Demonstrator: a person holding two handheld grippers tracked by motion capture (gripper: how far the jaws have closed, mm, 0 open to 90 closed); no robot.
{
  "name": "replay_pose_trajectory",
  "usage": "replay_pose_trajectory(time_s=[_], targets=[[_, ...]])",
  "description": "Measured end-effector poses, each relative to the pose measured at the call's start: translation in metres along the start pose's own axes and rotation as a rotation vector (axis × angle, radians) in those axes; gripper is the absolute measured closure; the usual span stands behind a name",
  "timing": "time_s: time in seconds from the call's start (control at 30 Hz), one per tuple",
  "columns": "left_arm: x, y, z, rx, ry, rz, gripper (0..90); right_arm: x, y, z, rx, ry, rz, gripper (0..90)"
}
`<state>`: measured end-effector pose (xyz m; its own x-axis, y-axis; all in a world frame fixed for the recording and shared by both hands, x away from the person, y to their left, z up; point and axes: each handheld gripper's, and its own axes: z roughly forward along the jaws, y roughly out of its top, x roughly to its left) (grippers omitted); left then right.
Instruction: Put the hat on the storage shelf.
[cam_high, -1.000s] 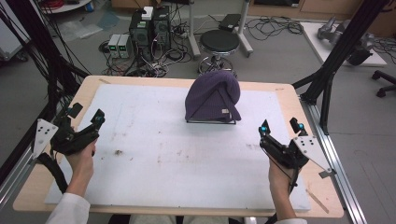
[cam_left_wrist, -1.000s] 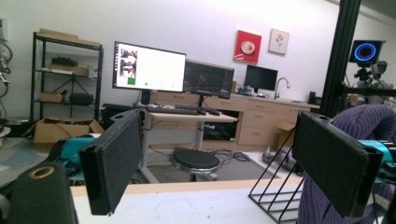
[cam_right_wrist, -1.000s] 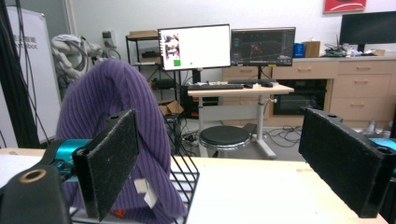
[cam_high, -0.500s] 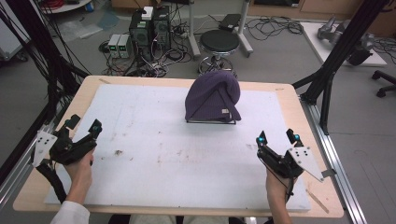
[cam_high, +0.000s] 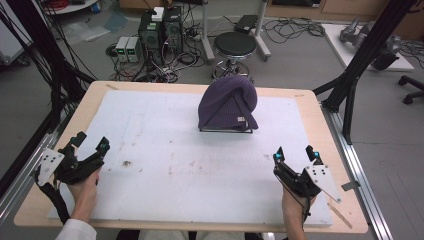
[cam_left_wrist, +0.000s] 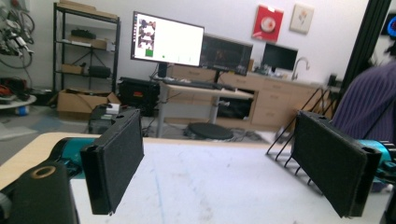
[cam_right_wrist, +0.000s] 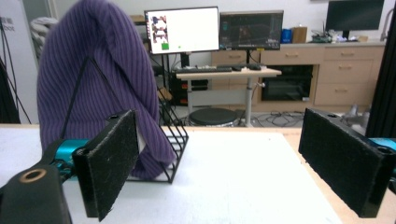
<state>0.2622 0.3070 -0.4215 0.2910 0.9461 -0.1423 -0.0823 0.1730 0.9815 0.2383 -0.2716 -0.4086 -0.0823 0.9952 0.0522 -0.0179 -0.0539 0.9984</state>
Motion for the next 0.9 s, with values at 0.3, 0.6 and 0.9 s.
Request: replay_pose_trajectory(time_s=[0.3,0.6,0.9], targets=[[0.003,-0.01,-0.009,0.1,-0.031,-0.002,16.7,0.001,-0.017,-0.01,0.07,-0.029,-0.035,11.7],[0.015,-0.011,-0.017,0.086,0.021,-0.026,16.1,0.0,-0.02,-0.017,0.078,-0.039,0.019,11.7],[0.018,-0.013,-0.015,0.074,0.031,-0.018,16.1,0.007,-0.023,-0.012,0.089,-0.018,-0.054,11.7]])
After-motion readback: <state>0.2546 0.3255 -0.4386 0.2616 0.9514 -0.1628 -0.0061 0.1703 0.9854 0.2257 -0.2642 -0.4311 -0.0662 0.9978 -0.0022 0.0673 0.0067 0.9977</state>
